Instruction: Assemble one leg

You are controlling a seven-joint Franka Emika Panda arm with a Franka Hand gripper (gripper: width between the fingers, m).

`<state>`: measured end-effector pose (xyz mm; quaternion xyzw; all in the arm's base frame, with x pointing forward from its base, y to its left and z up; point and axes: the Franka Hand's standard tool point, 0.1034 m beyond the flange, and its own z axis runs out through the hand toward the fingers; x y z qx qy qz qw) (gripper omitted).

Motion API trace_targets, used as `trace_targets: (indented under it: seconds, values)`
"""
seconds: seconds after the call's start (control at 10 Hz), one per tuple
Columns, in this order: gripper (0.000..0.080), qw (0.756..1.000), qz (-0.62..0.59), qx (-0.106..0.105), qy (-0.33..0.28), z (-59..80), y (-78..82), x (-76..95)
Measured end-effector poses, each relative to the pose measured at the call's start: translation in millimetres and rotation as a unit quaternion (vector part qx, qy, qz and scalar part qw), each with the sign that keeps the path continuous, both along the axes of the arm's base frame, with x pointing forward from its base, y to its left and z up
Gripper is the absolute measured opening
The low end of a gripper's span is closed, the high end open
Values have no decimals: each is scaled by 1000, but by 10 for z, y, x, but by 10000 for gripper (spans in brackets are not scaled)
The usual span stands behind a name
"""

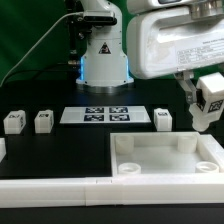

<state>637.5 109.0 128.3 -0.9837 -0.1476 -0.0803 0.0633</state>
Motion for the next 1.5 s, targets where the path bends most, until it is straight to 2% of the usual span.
trace_targets:
  seconds: [0.1, 0.2, 0.3, 0.5, 0.8, 0.9, 1.0, 1.4, 1.5]
  values:
    - [293, 1000, -1, 0, -8, -2, -4, 2]
    - [293, 998, -5, 0, -59, 9, -48, 80]
    - [293, 997, -8, -2, -71, -39, -72, 40]
    - [293, 998, -7, -2, -63, -42, -64, 32]
    - [293, 996, -13, -3, -87, -75, -76, 28]
    - [293, 990, -20, -4, -139, -50, -105, 98]
    - [293, 987, -24, -5, -156, -115, -111, 61]
    - [293, 988, -22, -6, -154, -179, -87, 15]
    - [293, 983, -25, -7, -179, -185, -107, 15]
